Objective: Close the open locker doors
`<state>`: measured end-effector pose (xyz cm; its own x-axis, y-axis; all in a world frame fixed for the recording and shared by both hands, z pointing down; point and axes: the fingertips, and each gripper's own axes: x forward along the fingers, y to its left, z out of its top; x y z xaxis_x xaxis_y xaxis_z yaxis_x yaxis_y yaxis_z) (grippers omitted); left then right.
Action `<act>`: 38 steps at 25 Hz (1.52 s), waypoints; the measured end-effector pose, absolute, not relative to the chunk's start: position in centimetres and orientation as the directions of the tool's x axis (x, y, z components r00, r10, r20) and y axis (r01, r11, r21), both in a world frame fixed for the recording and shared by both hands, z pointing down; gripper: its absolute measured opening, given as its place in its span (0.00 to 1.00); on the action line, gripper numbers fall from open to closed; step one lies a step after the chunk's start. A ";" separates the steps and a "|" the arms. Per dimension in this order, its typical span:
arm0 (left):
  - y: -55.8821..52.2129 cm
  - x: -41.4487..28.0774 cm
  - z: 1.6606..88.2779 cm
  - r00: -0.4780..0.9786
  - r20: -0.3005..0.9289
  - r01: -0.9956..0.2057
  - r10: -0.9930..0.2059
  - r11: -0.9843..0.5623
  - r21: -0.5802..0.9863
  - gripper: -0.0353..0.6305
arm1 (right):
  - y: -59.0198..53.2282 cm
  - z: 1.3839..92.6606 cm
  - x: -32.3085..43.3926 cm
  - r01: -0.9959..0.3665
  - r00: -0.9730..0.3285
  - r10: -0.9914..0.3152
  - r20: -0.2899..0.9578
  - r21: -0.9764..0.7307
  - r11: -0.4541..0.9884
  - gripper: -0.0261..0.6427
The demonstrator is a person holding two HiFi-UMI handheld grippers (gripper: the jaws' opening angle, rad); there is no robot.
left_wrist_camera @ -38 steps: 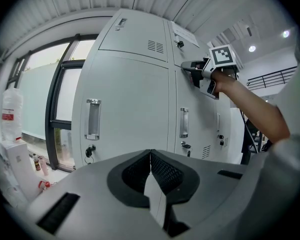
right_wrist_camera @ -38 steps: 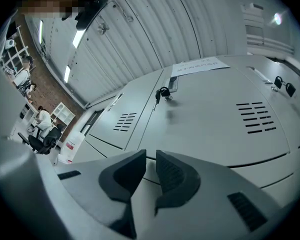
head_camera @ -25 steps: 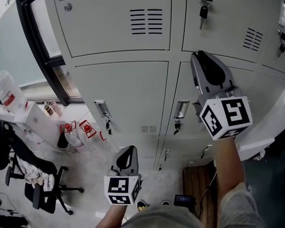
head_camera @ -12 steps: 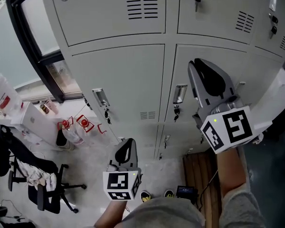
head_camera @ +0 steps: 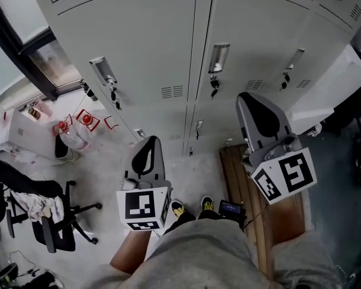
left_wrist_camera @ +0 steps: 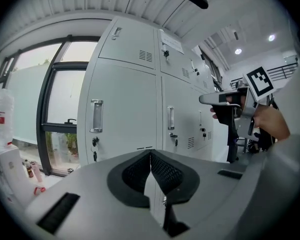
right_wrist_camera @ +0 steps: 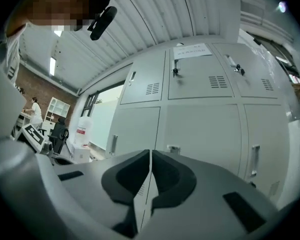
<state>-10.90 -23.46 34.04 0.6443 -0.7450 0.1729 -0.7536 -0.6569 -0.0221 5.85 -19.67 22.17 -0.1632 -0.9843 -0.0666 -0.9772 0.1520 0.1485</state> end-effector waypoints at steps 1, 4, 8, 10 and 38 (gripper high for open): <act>-23.3 -10.9 34.2 0.647 0.174 -0.751 -0.742 -0.660 -0.023 0.07 | -19.1 23.4 5.9 -0.980 -0.153 -0.987 -0.041 0.137 0.146 0.10; -22.5 -10.7 34.8 0.658 0.178 -0.742 -0.732 -0.670 -0.012 0.07 | -17.6 26.8 5.7 -0.983 -0.141 -0.989 0.033 0.113 0.144 0.10; -21.3 -10.6 35.5 0.663 0.181 -0.739 -0.727 -0.674 0.000 0.07 | -15.7 29.7 5.9 -0.994 -0.093 -0.994 0.060 0.056 0.096 0.10; -20.7 -10.5 36.0 0.660 0.184 -0.742 -0.728 -0.671 0.009 0.07 | -14.9 30.9 6.2 -0.997 -0.065 -0.995 0.078 0.037 0.068 0.10; 0.5 -2.6 39.1 0.623 0.248 -0.758 -0.741 -0.651 -0.043 0.07 | 5.1 34.8 12.9 -0.992 -0.130 -0.989 0.065 -0.001 0.130 0.10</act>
<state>-2.58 0.53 39.11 0.6235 -0.7415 0.2480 -0.7576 -0.6513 -0.0427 12.90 5.06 34.80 -0.1296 -0.9894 0.0654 -0.9915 0.1298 -0.0008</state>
